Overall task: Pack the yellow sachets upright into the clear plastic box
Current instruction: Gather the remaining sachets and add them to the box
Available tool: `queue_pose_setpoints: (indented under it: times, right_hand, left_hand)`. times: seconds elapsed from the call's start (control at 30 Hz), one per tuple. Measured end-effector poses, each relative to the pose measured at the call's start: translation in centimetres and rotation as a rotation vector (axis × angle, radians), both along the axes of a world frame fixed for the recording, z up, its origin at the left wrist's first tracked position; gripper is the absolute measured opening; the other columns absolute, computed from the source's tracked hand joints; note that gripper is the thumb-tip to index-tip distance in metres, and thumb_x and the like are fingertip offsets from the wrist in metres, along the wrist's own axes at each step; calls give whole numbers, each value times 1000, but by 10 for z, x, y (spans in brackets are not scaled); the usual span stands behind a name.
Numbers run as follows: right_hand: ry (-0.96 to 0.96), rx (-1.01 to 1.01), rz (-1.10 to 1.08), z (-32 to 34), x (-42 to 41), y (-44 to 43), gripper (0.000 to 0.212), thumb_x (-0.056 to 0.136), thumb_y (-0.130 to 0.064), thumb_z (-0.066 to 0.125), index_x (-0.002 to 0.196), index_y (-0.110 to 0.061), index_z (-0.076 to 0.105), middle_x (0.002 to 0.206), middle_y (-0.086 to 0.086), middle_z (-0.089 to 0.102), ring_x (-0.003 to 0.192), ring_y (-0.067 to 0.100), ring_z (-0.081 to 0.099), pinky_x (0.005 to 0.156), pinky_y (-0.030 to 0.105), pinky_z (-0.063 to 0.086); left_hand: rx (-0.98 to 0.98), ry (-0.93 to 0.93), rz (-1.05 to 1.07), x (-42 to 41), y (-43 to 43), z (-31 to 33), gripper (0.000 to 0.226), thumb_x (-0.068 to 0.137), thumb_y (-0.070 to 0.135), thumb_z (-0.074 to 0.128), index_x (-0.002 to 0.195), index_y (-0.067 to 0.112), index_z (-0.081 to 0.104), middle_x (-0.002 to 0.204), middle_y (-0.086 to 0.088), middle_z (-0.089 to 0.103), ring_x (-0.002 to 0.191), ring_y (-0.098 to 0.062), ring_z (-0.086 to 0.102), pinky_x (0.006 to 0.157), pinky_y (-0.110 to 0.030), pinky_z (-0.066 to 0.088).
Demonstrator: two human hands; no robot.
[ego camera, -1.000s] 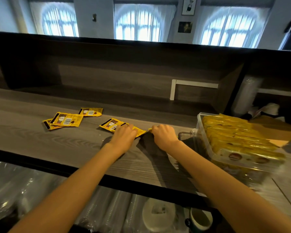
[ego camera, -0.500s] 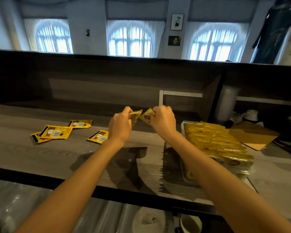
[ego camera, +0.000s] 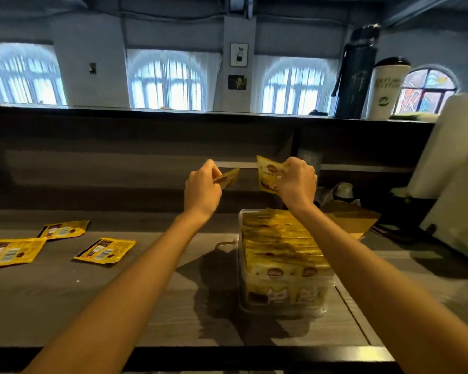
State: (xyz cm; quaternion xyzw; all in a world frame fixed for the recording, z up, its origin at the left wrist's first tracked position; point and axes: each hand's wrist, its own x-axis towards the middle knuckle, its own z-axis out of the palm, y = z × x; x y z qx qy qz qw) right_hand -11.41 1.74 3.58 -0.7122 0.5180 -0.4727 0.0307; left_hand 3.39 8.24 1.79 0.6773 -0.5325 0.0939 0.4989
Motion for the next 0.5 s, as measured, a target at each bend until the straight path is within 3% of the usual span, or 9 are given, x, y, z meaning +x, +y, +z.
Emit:
queue_pose_setpoints:
  times: [0.07,0.23,0.5]
  right_hand:
    - [-41,24,-7,-3,-13,-10,25,88,-13,62,110,-3,61,114,16,65,106,30,61,72,29,43]
    - [-133,94,37,-14,-37,-29,21,89,-8,58,110,-2,60,112,17,64,104,29,62,79,35,54]
    - [-228,204,113,-32,-53,-50,24,91,-8,55,115,-2,58,116,17,62,108,26,60,73,24,49]
  left_hand:
    - [2,2,-71,-10,-12,0,12,86,-4,55,88,8,57,94,-11,64,86,-18,61,65,-23,48]
    - [79,32,-249,-35,-40,-6,19,87,-6,51,87,12,50,91,-3,54,85,-10,52,59,-13,46]
    - [148,77,-366,-44,-66,-17,22,86,-9,50,82,12,53,88,-6,56,89,-19,56,74,-35,54]
